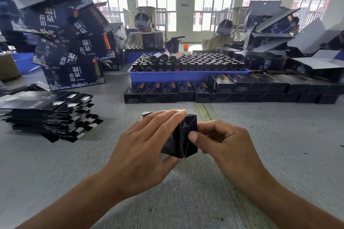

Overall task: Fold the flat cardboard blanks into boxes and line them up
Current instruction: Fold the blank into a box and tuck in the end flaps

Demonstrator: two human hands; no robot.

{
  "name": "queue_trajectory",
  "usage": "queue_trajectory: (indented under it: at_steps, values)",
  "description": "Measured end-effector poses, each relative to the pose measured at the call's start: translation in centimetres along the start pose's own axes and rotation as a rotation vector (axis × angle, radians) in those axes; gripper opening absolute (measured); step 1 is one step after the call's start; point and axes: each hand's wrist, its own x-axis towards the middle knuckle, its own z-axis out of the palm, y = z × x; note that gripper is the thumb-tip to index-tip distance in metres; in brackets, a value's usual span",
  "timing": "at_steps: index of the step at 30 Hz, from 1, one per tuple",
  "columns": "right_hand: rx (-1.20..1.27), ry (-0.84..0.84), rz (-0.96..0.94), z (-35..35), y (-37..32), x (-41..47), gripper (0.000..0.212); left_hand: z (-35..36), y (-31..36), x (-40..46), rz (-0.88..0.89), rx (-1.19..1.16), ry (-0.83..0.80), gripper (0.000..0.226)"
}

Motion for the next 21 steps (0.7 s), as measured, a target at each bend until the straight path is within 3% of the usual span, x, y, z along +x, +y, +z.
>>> queue_trajectory:
  at_steps: [11, 21]
  values:
    - [-0.121, 0.072, -0.030, 0.37, -0.03, -0.39, 0.008, -0.10, 0.30, 0.16, 0.009, -0.004, -0.019, 0.079]
    - [-0.074, -0.005, -0.016, -0.12, -0.15, -0.04, 0.011, -0.13, 0.00, -0.01, -0.004, -0.042, -0.002, 0.078]
